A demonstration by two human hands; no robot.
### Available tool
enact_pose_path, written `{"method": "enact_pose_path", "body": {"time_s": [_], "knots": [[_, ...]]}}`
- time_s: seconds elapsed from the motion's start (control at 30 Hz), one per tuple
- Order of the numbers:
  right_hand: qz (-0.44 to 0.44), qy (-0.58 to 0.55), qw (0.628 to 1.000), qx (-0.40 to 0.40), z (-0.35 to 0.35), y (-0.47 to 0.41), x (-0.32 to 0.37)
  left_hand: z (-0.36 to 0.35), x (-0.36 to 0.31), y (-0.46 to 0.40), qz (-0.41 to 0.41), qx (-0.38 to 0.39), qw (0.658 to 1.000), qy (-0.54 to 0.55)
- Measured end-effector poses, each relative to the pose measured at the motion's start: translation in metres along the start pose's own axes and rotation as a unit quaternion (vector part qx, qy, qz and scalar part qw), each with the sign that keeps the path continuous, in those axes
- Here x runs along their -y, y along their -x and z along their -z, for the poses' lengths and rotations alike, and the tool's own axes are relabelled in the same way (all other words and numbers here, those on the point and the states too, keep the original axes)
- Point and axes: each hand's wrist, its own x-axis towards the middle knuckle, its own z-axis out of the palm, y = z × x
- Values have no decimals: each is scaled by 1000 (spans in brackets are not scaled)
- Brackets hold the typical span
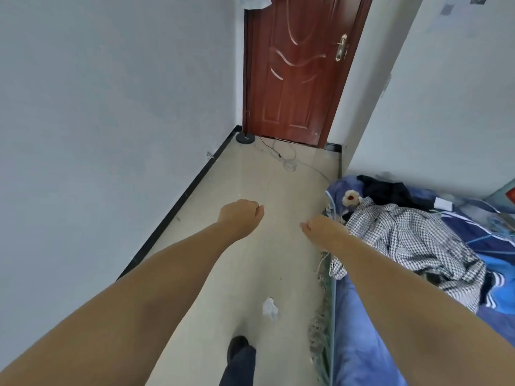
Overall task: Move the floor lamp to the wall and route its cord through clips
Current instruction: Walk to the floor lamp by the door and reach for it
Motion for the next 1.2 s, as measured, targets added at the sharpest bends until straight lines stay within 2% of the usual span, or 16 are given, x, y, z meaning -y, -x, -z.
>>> {"method": "enact_pose_path", "body": {"time_s": [0.2,0.33,0.5,0.8,1.2], "knots": [[-27,-11,1000,-5,52,-147,-21,17,21,-169,-27,17,999,-25],[2,-32,999,-22,78,-227,-41,9,15,-264,-34,41,998,-14],[31,21,999,-37,108,-344,-90,-5,8,-392,-61,48,997,-28],[55,94,993,-37,195,-580,-175,-12,4,-639,-1,16,1000,-16],[103,113,988,6,266,-889,-155,-25,104,-919,52,20,997,-48]]}}
